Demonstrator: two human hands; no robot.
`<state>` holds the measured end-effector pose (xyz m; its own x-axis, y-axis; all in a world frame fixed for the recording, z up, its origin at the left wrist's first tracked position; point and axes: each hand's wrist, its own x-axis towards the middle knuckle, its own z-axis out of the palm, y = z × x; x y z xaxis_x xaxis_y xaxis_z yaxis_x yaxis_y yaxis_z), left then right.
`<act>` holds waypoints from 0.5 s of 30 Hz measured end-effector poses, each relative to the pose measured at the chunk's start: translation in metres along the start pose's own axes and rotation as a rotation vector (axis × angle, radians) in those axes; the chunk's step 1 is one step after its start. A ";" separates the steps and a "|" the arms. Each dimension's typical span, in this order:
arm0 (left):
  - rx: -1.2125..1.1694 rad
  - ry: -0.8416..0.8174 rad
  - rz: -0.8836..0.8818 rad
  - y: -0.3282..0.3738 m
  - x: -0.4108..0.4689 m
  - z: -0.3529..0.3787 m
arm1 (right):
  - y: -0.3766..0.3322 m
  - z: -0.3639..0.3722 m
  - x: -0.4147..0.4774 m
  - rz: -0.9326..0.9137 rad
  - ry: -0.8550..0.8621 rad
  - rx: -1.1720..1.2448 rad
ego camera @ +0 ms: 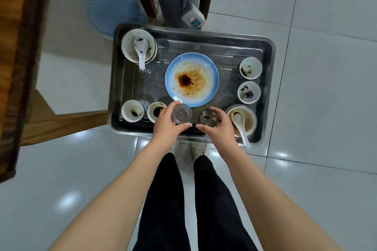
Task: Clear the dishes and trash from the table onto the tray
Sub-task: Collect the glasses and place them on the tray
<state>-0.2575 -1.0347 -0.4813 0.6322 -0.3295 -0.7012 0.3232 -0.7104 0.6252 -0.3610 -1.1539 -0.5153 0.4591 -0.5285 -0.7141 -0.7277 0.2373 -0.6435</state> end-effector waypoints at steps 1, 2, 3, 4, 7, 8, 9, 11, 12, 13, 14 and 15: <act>0.009 0.005 0.003 -0.002 0.002 0.001 | 0.002 0.001 0.004 -0.007 0.009 -0.025; 0.019 0.011 0.001 -0.004 0.004 0.001 | 0.002 0.003 0.007 -0.014 0.015 -0.054; 0.038 0.014 -0.008 -0.006 0.005 0.001 | 0.003 0.005 0.010 -0.020 0.017 -0.084; 0.054 0.018 -0.015 -0.006 0.006 0.001 | 0.002 0.006 0.012 -0.021 0.018 -0.116; 0.088 0.005 -0.021 -0.006 0.009 0.002 | 0.000 0.009 0.015 -0.013 0.010 -0.198; 0.100 -0.001 -0.019 -0.006 0.011 0.002 | 0.000 0.009 0.016 -0.011 0.009 -0.219; 0.116 -0.002 -0.017 -0.006 0.012 0.002 | -0.001 0.010 0.016 -0.010 0.012 -0.234; 0.147 -0.001 -0.013 -0.007 0.014 0.002 | -0.003 0.011 0.017 -0.008 0.024 -0.259; 0.169 0.001 -0.007 -0.008 0.015 0.002 | -0.004 0.011 0.017 -0.015 0.025 -0.286; 0.195 0.004 -0.003 -0.008 0.015 0.002 | -0.006 0.011 0.017 -0.027 0.022 -0.322; 0.217 0.008 -0.002 -0.009 0.015 0.002 | -0.008 0.012 0.016 -0.035 0.017 -0.351; 0.231 0.015 -0.004 -0.010 0.015 0.002 | -0.008 0.012 0.016 -0.041 0.015 -0.366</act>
<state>-0.2524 -1.0337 -0.4988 0.6423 -0.3183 -0.6972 0.1574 -0.8355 0.5264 -0.3413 -1.1544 -0.5246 0.4861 -0.5438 -0.6841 -0.8442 -0.0898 -0.5284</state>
